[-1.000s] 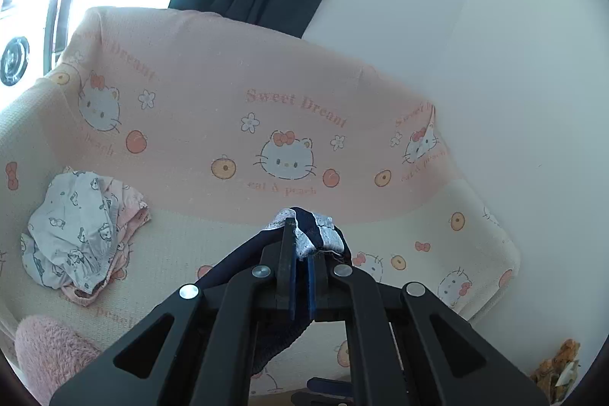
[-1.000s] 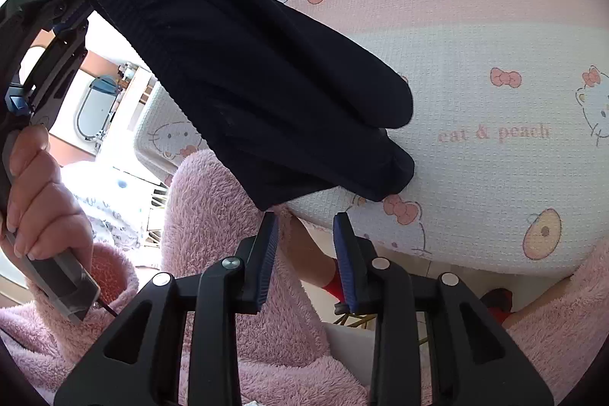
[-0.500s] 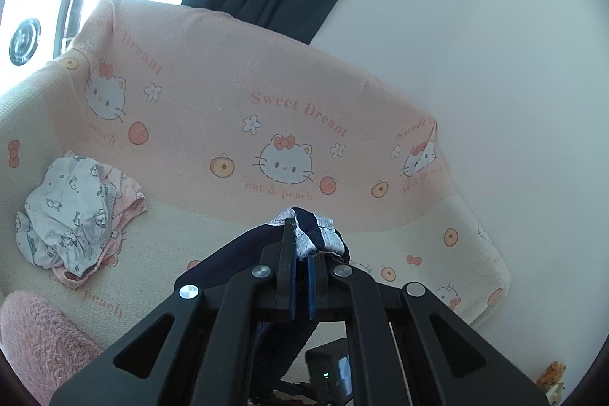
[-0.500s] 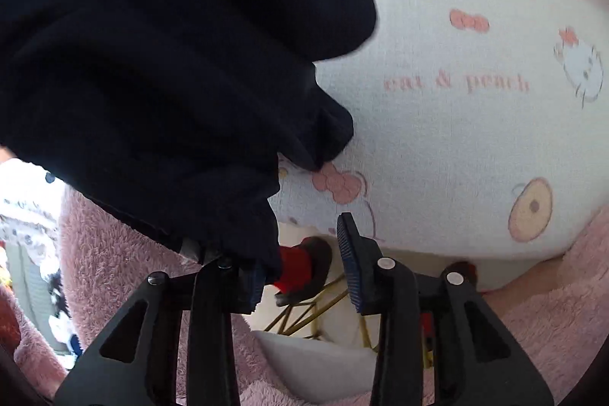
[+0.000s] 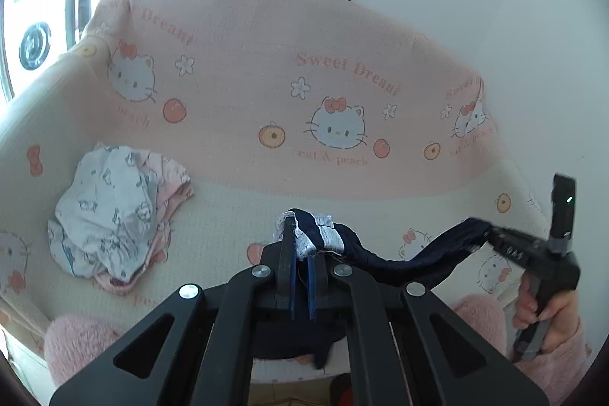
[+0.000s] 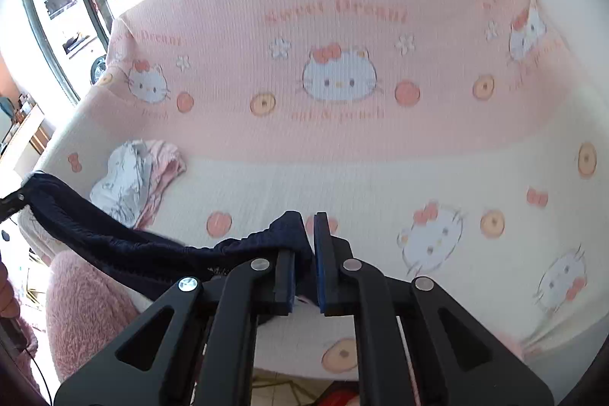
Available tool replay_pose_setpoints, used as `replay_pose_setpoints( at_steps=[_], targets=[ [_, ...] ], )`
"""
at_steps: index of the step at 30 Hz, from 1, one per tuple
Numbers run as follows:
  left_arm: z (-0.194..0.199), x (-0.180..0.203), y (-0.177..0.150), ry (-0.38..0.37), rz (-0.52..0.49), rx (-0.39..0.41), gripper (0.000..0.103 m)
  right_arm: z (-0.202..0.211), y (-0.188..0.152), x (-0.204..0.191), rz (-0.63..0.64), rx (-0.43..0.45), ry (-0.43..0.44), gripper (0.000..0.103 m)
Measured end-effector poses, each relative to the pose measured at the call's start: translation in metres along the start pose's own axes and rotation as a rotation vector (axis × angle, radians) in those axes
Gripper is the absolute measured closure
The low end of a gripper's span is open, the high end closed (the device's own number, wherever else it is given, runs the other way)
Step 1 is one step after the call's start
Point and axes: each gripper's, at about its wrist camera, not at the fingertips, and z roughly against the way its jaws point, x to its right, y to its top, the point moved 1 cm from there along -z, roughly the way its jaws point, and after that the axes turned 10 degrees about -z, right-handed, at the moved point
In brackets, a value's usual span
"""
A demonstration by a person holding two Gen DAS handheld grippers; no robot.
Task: Fold clothes
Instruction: 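Hold the shorts up with both grippers and lower them onto the sofa, then lay the shorts flat with both grippers holding the waistband hem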
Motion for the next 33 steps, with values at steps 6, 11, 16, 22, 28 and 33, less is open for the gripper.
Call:
replay_pose_setpoints(
  at_steps=[6, 11, 16, 22, 28, 33],
  targets=[
    [0.043, 0.026, 0.04, -0.009, -0.092, 0.189, 0.099, 0.067, 0.07, -0.025, 0.045, 0.225, 0.024, 0.096],
    [-0.038, 0.01, -0.045, -0.052, -0.006, -0.131, 0.099, 0.008, -0.004, -0.009, 0.007, -0.03, 0.01, 0.096],
    [-0.157, -0.007, -0.173, -0.027, 0.057, -0.612, 0.098, -0.108, -0.124, 0.046, -0.205, -0.465, -0.036, 0.093],
    [-0.178, -0.018, -0.214, -0.019, 0.119, -0.759, 0.088, -0.149, -0.175, 0.045, -0.197, -0.595, -0.101, 0.084],
    [-0.147, -0.019, -0.192, -0.014, 0.087, -0.616, 0.053, -0.148, -0.18, 0.054, -0.281, -0.574, -0.101, 0.072],
    [-0.122, 0.002, -0.176, 0.077, -0.18, -0.505, 0.053, -0.136, -0.174, 0.053, -0.309, -0.503, -0.037, 0.065]
  ],
)
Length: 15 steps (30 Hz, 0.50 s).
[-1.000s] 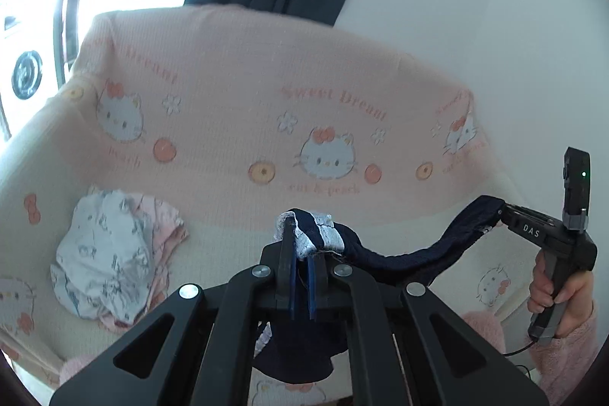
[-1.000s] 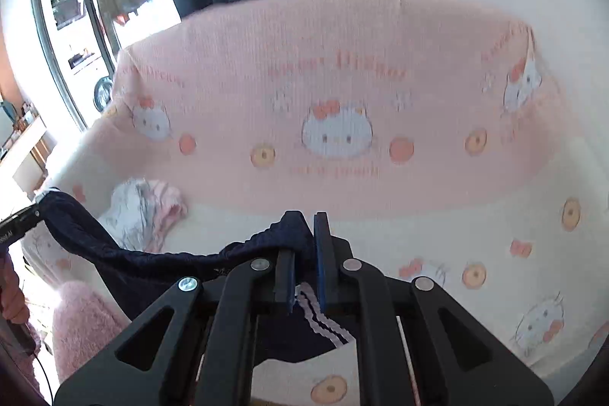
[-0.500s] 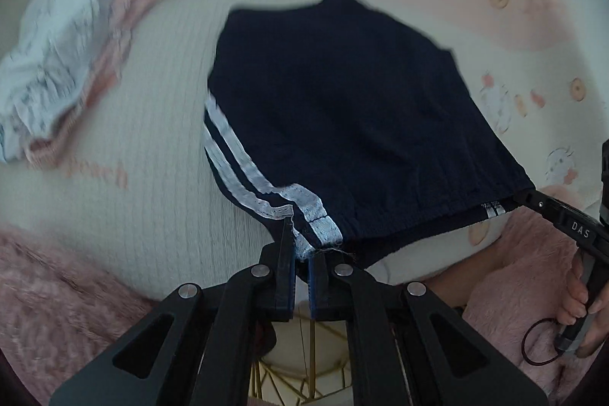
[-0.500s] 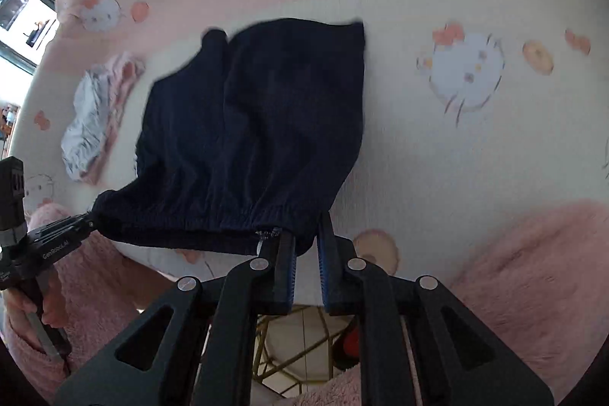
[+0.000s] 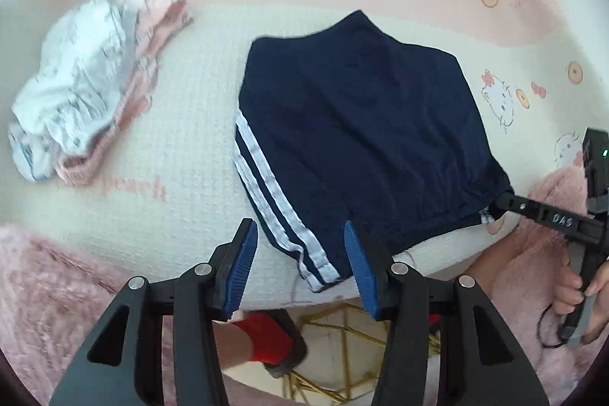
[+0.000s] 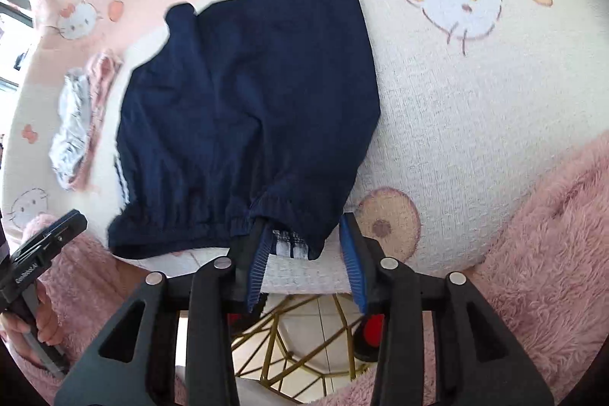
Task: Fold clothes
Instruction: 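Lay the shorts flat with both grippers holding the waistband hem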
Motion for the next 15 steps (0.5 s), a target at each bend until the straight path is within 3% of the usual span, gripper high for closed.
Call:
replay_pose_setpoints(
  at_steps=[4, 7, 9, 15],
  targets=[
    [-0.025, 0.04, 0.009, -0.037, -0.284, -0.059, 0.054, -0.01, 0.001, -0.002, 0.043, -0.022, 0.007, 0.07],
    [-0.059, 0.067, 0.004, -0.011, -0.41, -0.149, 0.061, -0.006, 0.006, 0.0, 0.073, -0.032, -0.018, 0.076],
    [-0.076, 0.072, 0.0, 0.027, -0.439, -0.193, 0.063, 0.001, 0.004, -0.001, 0.081, -0.018, -0.018, 0.076],
    [-0.083, 0.058, -0.002, 0.03, -0.365, -0.199, 0.092, 0.007, 0.003, 0.009, 0.028, -0.021, 0.009, 0.075]
  ],
)
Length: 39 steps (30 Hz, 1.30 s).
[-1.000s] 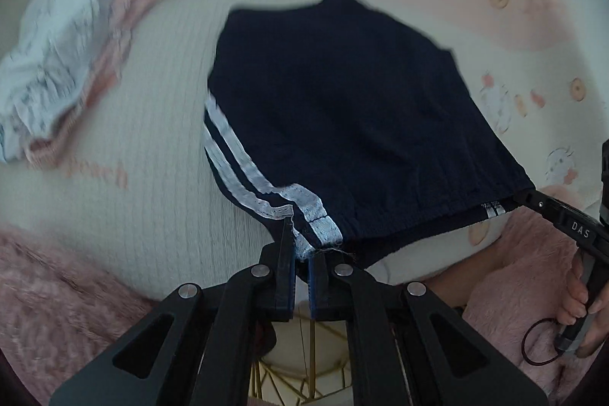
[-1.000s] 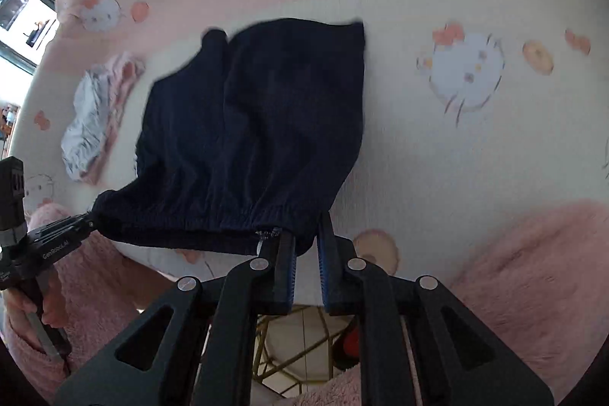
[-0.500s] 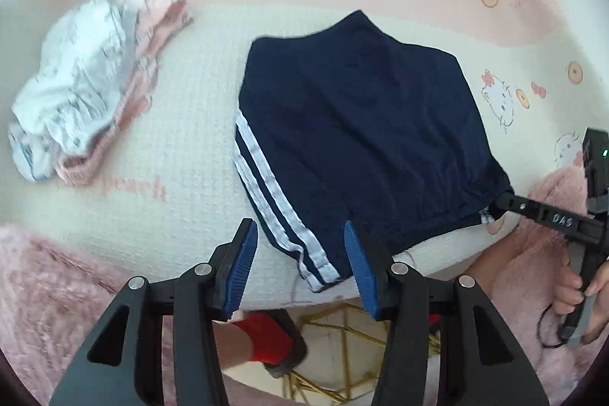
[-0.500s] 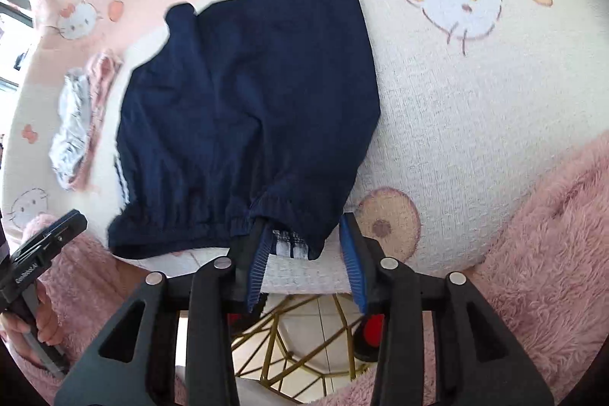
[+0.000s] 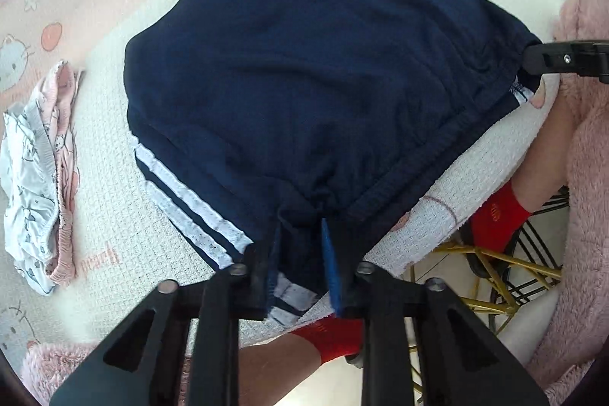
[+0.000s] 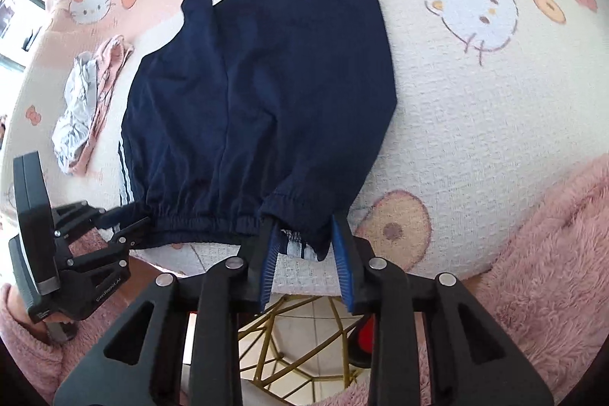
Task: Fold clothes
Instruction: 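Lay the shorts flat with both grippers holding the waistband hem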
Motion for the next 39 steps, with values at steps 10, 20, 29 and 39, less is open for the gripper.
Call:
replay_pose_setpoints(
  at_steps=[10, 20, 29, 39],
  targets=[
    [0.023, -0.046, -0.031, -0.059, 0.246, 0.064, 0.095, -0.004, -0.009, -0.014, 0.074, -0.046, 0.111, 0.065],
    [0.019, -0.085, -0.058, -0.315, 0.449, 0.122, 0.093, 0.015, -0.004, -0.004, 0.049, 0.042, 0.145, 0.065],
    [0.018, -0.081, -0.04, -0.319, 0.506, 0.115, 0.092, -0.041, 0.001, 0.004, 0.051, -0.101, -0.151, 0.066],
    [0.02, -0.074, -0.029, -0.216, 0.464, 0.069, 0.076, 0.008, 0.006, 0.023, -0.03, 0.047, 0.061, 0.063]
  ],
)
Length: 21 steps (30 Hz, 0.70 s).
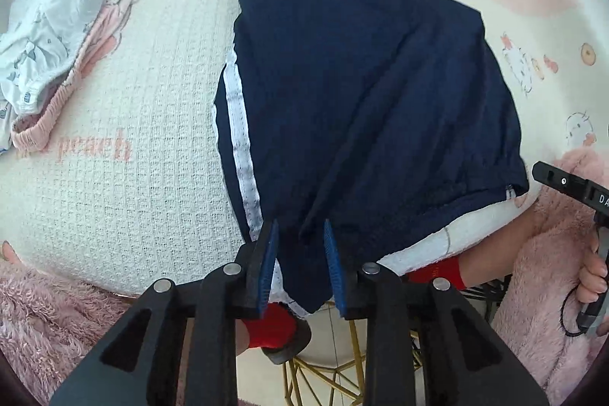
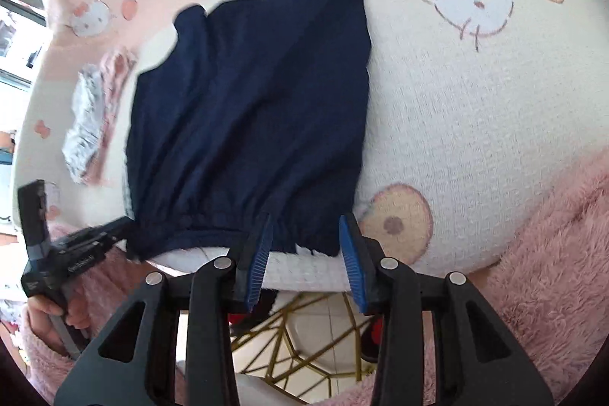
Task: Fold clothes
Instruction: 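Lay the shorts flat with both grippers holding the waistband hem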
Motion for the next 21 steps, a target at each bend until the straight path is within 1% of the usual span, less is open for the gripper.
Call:
replay_pose_setpoints(
  at_steps=[1, 2, 4, 7, 8, 9, 13, 16, 17, 20, 21],
  targets=[
    [0.0, 0.0, 0.001, 0.001, 0.001, 0.002, 0.076, 0.001, 0.002, 0.0, -0.005, 0.015, 0.003, 0.061],
    [-0.002, 0.0, 0.002, 0.0, 0.005, -0.005, 0.076, -0.002, 0.004, -0.001, -0.014, 0.009, -0.005, 0.059],
    [-0.005, 0.0, 0.004, 0.001, 0.008, -0.022, 0.076, -0.012, 0.008, -0.001, -0.036, -0.019, -0.027, 0.059],
    [-0.008, 0.005, 0.007, 0.007, -0.01, -0.033, 0.076, -0.025, 0.011, -0.013, -0.016, -0.024, -0.171, 0.059],
    [-0.008, 0.007, 0.008, 0.002, -0.014, -0.031, 0.076, -0.028, 0.01, -0.016, 0.003, -0.023, -0.203, 0.059],
    [-0.008, 0.005, 0.01, -0.018, 0.002, -0.029, 0.076, -0.031, 0.009, -0.018, 0.023, -0.024, -0.229, 0.059],
    [-0.009, -0.004, 0.015, -0.105, 0.079, -0.021, 0.076, -0.049, 0.008, -0.019, 0.036, -0.098, -0.236, 0.061],
    [-0.011, -0.013, 0.017, -0.002, 0.095, -0.038, 0.076, -0.05, 0.006, -0.022, 0.07, -0.105, -0.267, 0.061],
    [-0.01, -0.015, 0.016, 0.004, 0.104, -0.04, 0.076, -0.049, 0.003, -0.023, 0.086, -0.107, -0.287, 0.061],
    [0.0, -0.017, 0.015, -0.03, 0.102, -0.008, 0.076, -0.044, -0.004, -0.02, 0.088, -0.122, -0.32, 0.061],
    [0.004, -0.014, 0.016, -0.04, 0.082, 0.01, 0.076, -0.041, -0.004, -0.018, 0.08, -0.124, -0.328, 0.061]
  ],
)
